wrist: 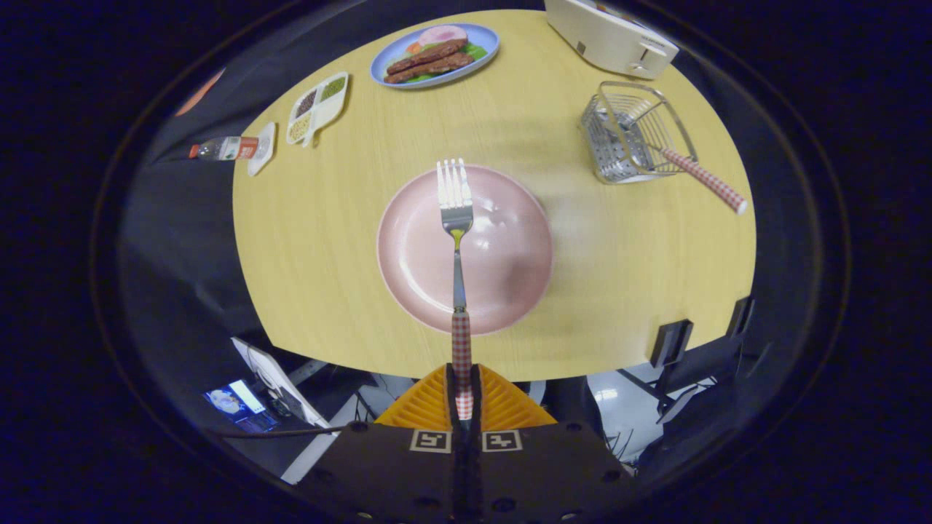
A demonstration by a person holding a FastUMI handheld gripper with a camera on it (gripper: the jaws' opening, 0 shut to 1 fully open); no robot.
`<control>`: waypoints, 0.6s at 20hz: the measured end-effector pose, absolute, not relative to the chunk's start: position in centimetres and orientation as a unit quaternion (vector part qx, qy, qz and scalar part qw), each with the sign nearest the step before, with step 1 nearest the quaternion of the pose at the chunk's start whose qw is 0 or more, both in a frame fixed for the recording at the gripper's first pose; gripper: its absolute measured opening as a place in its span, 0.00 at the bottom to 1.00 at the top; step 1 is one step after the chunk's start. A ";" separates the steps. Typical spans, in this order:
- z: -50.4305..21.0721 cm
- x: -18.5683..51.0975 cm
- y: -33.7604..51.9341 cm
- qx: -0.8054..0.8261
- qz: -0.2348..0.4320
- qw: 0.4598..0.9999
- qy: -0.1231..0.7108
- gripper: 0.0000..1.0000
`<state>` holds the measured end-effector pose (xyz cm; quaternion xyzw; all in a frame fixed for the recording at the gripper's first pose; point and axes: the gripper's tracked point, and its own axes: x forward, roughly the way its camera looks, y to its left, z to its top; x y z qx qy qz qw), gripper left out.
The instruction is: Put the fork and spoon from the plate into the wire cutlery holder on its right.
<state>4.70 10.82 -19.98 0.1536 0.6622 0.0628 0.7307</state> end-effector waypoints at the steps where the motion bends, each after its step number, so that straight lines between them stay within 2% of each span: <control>1: -18.7 4.8 9.6 0.163 0.064 0.729 0.662 0.01; 5: -15.2 5.4 5.2 0.189 0.053 0.717 0.669 0.01; 12: -14.8 7.5 -0.7 0.203 0.047 0.669 0.714 0.01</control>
